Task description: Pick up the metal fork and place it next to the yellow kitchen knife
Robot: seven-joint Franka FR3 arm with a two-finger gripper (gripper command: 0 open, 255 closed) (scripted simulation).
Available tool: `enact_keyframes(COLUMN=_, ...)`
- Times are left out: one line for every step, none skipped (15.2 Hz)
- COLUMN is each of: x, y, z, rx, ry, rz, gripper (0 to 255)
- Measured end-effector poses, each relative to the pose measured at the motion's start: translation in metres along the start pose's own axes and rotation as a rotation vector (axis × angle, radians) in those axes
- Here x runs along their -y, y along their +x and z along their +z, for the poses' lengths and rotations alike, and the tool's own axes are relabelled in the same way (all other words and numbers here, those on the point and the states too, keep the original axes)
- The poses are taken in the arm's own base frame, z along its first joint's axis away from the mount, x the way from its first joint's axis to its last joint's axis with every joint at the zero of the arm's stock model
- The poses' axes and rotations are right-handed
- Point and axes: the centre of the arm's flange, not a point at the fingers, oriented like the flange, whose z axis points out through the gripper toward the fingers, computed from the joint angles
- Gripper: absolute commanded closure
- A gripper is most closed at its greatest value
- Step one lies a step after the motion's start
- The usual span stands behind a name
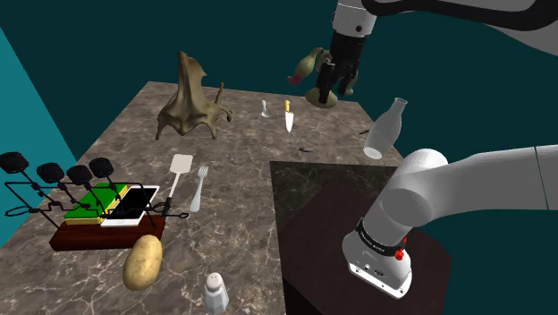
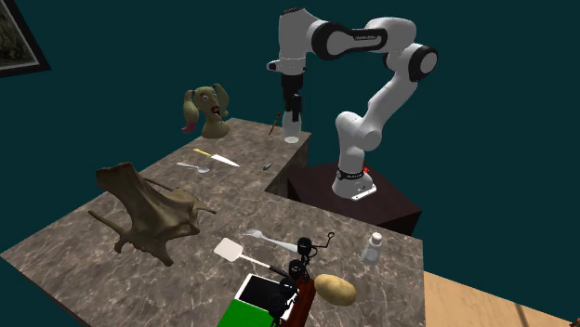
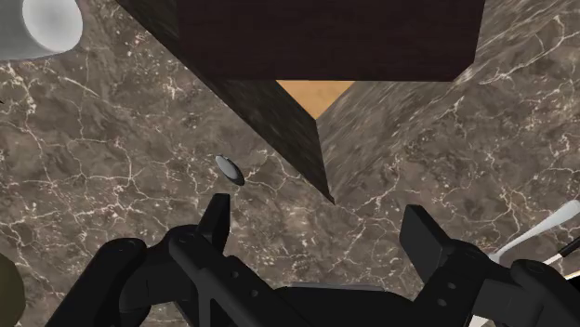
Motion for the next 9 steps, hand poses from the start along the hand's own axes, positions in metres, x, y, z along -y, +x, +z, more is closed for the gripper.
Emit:
enact_keyframes(x=0.000, y=0.000, z=0.000, rx=0.000, ry=0.000, rz=0.000, gripper=0)
enact_keyframes(x=0.005, y=0.001, z=0.004, rx=0.002, ry=0.001, rz=0.008, gripper=0)
enact_keyframes(x=0.012, y=0.004, z=0.008, rx=0.005, ry=0.004, rz=0.022, gripper=0)
enact_keyframes(x=0.021, y=0.008, z=0.015, rx=0.009, ry=0.006, rz=0.038, gripper=0)
enact_keyframes(x=0.031, y=0.010, z=0.021, rx=0.013, ry=0.009, rz=0.056, gripper=0)
enact_keyframes(x=0.041, y=0.013, z=0.027, rx=0.017, ry=0.013, rz=0.075, gripper=0)
enact_keyframes(x=0.052, y=0.014, z=0.034, rx=0.021, ry=0.016, rz=0.094, gripper=0)
enact_keyframes(x=0.060, y=0.018, z=0.041, rx=0.025, ry=0.019, rz=0.113, gripper=0)
enact_keyframes(x=0.072, y=0.023, z=0.045, rx=0.030, ry=0.022, rz=0.132, gripper=0)
